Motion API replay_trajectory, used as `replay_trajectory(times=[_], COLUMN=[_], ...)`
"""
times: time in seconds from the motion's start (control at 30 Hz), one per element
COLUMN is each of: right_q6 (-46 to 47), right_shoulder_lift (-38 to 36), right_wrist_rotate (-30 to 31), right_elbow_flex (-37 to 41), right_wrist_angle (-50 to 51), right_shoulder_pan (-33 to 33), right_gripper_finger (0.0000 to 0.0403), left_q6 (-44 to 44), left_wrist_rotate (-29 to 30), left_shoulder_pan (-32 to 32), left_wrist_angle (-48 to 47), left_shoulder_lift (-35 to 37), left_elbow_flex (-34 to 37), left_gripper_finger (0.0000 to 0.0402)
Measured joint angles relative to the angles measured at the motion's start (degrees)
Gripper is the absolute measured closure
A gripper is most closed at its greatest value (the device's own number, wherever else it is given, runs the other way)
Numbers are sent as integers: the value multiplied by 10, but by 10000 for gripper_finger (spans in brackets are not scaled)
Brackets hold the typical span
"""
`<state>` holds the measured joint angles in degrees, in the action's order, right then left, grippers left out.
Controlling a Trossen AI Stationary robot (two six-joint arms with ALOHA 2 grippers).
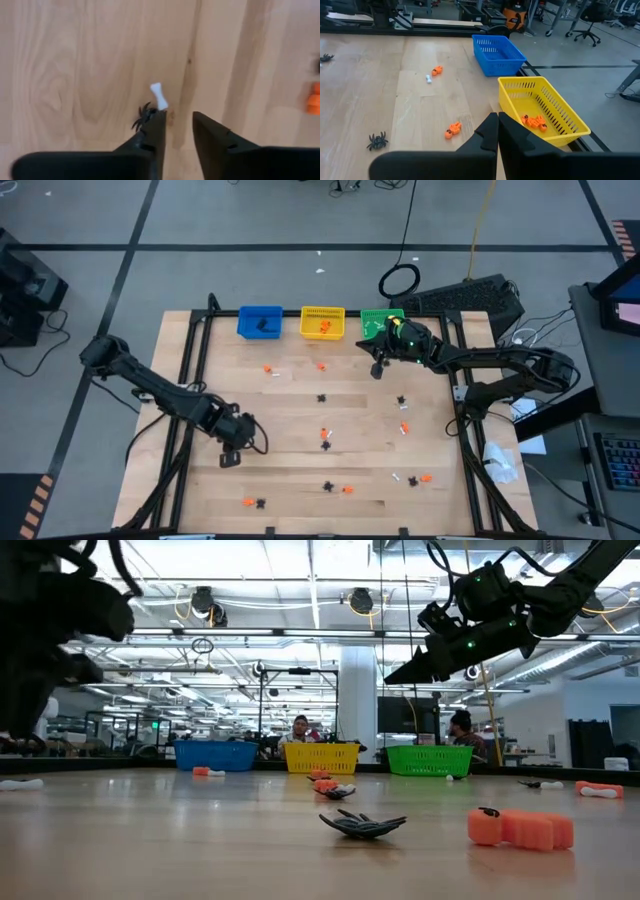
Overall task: Sort Halloween decoration
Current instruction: Put the black spider toy into the blue bin
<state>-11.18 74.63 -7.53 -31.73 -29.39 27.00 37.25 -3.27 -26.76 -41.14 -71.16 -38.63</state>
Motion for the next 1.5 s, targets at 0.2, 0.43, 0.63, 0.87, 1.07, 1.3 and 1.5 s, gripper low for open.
replay_trajectory(times=[0.2,0.43,0.63,0.87,1.07,1.3,1.5], right_q6=[0,0,0,0,0,0,0], right_shoulder_lift=[0,0,0,0,0,0,0], right_wrist_rotate=[0,0,0,0,0,0,0], right_elbow_flex=[0,0,0,0,0,0,0], right_wrist_angle=[-1,-5,-6,-6,-6,-6,-6], right_shoulder_pan=[0,0,0,0,0,0,0], right_gripper_finger=[403,403,403,403,403,403,403], left_q6=[0,1,13,15,14,14,14], left_wrist_rotate=[3,27,33,37,42,43,33], left_shoulder_pan=[0,0,0,0,0,1,2], left_wrist_angle=[15,18,48,96,97,92,114], left_shoulder_lift=[0,0,0,2,2,2,1], left_elbow_flex=[28,52,77,111,117,118,118], left_gripper_finger=[253,244,244,244,254,324,386])
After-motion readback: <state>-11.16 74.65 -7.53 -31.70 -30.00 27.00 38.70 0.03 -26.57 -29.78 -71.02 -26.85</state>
